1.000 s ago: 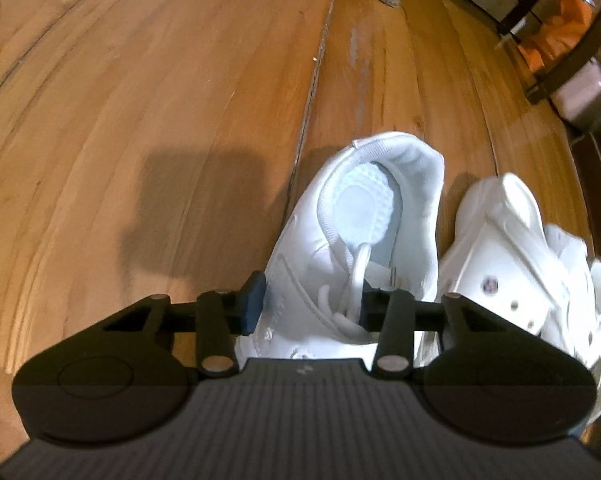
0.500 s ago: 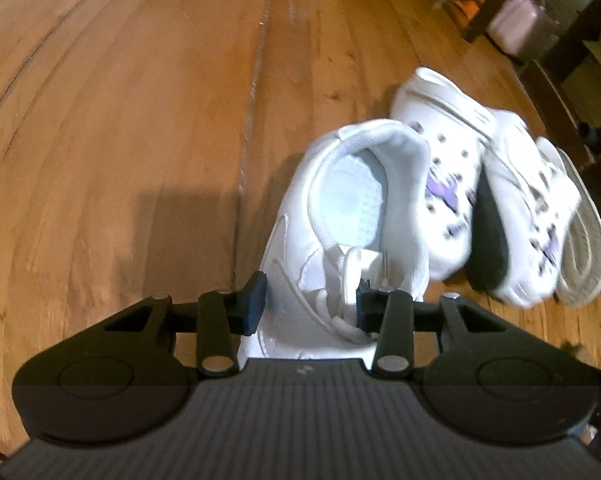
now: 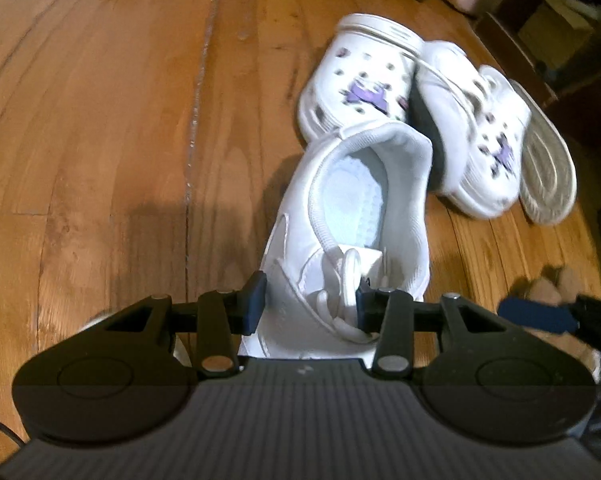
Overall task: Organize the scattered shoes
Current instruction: 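Carry the sneaker with the left gripper beside the NEON slide and open, then close the right gripper on the heel of the white velcro sneaker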
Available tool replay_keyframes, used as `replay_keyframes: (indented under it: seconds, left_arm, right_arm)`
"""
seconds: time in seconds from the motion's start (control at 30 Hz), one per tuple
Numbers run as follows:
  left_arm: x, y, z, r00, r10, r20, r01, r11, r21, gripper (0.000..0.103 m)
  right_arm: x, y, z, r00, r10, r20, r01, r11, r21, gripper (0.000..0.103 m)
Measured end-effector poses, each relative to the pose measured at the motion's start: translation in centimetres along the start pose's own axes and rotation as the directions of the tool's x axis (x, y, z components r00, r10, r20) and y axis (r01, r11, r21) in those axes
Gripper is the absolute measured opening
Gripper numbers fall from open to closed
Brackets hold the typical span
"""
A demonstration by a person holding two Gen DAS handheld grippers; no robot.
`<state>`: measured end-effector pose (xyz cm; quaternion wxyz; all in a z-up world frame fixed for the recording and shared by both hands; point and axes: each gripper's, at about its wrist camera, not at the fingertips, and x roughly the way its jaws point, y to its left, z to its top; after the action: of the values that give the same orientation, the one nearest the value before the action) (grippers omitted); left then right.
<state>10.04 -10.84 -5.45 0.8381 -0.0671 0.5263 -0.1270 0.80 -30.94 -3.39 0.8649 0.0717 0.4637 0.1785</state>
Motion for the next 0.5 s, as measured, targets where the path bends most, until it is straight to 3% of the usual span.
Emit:
replay_keyframes:
  seconds: [0.17, 0.3, 0.37, 0.4, 0.5]
  left_arm:
    - [-1.1, -2.0, -2.6, 0.999, -0.014, -0.030, 0.016, 0.999, 0.048, 0.041]
    - [-0.9, -2.7, -3.4, 0.997, -0.010, -0.072, 0.015, 0.998, 0.057, 0.045]
    - [-0.6, -2.9, -3.7, 0.995, 0.016, -0.097, -0.010, 0.998, 0.067, 0.052]
    - [-0.7, -3.0, -3.6, 0.994, 0.029, -0.104, -0.021, 0.997, 0.076, 0.063]
    - [-1.1, -3.2, -3.2, 0.992, 0.071, -0.106, -0.057, 0.990, 0.132, 0.086]
  right_arm:
    - [-2.8, -1.4, -1.6, 0.997, -0.010, 0.072, 0.005, 0.998, 0.064, 0.071]
    - [-3.5, -3.1, -2.7, 0.997, -0.017, 0.071, 0.009, 0.994, 0.108, 0.071]
    - [-3.6, -3.9, -3.3, 0.997, -0.032, 0.064, 0.024, 0.992, 0.123, 0.071]
    - [-3.4, -4.3, -3.5, 0.997, -0.048, 0.063, 0.039, 0.990, 0.132, 0.072]
    - [-2.2, -4.5, -4.2, 0.987, -0.151, 0.060, 0.144, 0.983, 0.116, 0.075]
